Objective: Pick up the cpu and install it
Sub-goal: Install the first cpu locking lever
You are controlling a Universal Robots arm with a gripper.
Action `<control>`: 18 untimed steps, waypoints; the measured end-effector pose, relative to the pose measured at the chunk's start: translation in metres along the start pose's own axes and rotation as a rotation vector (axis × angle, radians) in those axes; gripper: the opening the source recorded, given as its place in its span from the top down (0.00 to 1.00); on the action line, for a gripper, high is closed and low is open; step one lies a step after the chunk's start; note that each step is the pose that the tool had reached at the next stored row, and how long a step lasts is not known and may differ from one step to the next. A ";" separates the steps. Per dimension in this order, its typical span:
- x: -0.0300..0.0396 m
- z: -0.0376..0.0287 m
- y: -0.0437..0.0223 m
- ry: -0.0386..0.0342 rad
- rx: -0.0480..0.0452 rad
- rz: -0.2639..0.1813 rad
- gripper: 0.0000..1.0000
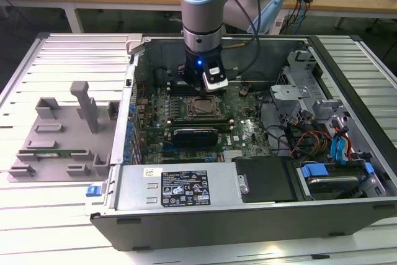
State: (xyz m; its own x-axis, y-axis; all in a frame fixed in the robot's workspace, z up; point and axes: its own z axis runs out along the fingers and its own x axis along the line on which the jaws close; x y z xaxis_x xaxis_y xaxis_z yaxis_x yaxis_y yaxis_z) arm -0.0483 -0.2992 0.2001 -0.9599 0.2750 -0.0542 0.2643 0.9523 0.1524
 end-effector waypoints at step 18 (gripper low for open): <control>-0.0006 -0.0104 0.0018 -0.0014 0.0003 0.006 0.89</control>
State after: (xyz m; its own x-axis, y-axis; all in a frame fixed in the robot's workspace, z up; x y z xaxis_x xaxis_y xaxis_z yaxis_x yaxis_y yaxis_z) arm -0.0482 -0.2990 0.2107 -0.9582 0.2809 -0.0547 0.2700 0.9507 0.1524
